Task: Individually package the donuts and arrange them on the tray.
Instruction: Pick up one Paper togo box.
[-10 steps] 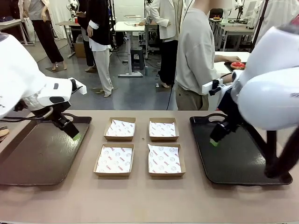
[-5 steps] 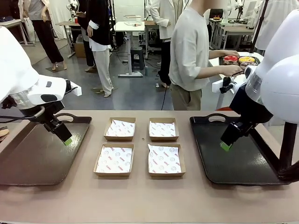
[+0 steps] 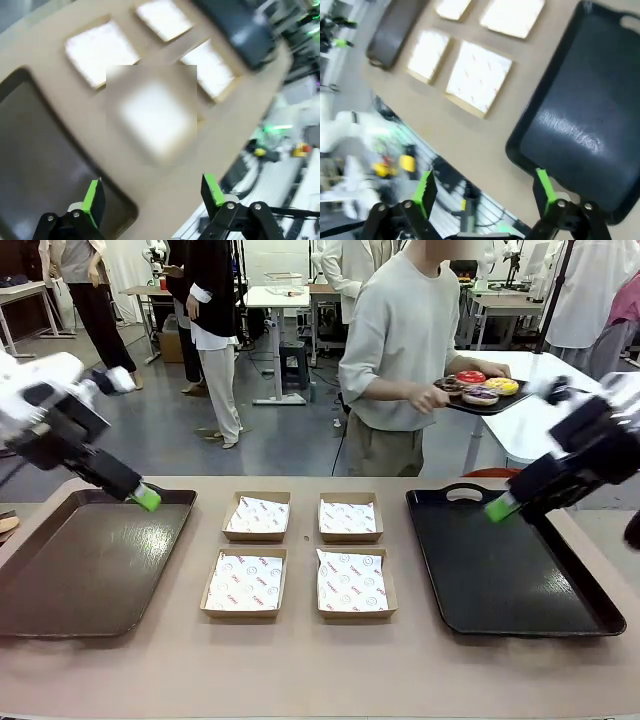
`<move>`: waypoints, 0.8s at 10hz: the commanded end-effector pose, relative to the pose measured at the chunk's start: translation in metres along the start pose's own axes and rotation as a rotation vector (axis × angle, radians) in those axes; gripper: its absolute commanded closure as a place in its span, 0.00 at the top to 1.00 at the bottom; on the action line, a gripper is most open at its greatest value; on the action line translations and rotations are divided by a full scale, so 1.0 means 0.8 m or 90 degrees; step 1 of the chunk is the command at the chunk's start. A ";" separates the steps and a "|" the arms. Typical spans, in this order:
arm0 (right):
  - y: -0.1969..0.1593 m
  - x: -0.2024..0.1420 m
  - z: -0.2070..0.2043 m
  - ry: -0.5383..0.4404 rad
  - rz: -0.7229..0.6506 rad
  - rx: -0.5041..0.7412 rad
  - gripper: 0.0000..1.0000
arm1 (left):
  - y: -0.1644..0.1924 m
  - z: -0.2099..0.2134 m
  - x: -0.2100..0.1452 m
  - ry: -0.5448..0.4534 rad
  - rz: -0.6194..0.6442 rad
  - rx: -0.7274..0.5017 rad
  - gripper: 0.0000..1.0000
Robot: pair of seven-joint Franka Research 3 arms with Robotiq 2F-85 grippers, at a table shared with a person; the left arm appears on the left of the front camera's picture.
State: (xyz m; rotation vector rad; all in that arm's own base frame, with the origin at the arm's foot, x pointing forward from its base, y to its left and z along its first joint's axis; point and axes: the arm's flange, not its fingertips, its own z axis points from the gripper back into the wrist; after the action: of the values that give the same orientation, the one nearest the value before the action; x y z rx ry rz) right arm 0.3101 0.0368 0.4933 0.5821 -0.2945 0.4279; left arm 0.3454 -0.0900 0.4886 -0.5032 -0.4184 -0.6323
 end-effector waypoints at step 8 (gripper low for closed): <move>-0.150 -0.121 0.045 -0.170 -0.224 0.367 1.00 | 0.145 0.084 -0.125 -0.141 0.347 -0.390 1.00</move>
State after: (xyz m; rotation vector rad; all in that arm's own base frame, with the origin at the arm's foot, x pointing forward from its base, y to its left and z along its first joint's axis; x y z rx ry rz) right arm 0.2890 -0.1063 0.4361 1.2902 -0.3207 0.0489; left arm 0.3367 0.0727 0.4386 -1.2978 -0.2930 -0.1834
